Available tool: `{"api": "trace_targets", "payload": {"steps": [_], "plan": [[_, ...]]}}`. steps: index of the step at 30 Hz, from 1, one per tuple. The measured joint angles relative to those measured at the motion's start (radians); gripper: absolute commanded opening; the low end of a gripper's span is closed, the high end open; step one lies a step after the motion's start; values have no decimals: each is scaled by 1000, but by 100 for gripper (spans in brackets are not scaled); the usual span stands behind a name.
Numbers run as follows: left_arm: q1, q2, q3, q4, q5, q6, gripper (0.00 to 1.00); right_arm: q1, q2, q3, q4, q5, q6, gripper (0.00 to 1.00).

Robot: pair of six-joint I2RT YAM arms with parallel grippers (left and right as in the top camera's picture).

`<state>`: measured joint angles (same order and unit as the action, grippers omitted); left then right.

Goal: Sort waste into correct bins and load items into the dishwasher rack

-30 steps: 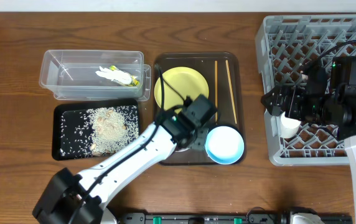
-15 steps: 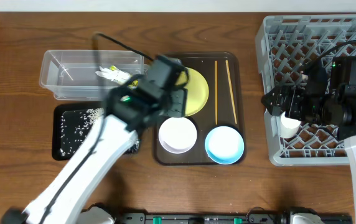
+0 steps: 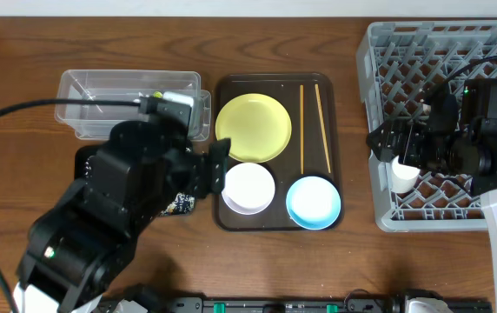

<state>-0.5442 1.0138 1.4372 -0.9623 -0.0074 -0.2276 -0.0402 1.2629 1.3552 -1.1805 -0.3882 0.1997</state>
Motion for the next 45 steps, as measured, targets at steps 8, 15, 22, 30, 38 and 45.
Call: {"api": "trace_targets", "payload": {"steps": [8, 15, 22, 30, 38, 45], "plan": [[0, -31, -12, -7, -79, 26, 87, 0, 0, 0, 0, 0, 0, 99], [53, -101, -280, 334, -125, 147, 87, 0, 0, 0, 0, 2, 0, 99], [232, -340, -690, 719, -25, 182, 88, 0, 0, -1, 0, 3, 0, 99], [361, -670, -1025, 872, 51, 185, 88, 0, 0, -2, 0, 3, 0, 99], [421, -945, -1208, 874, 65, 185, 88, 0, 0, -2, 0, 3, 0, 99], [444, -1002, -1316, 890, 77, 184, 88, 0, 0, -2, 0, 3, 0, 99]]}}
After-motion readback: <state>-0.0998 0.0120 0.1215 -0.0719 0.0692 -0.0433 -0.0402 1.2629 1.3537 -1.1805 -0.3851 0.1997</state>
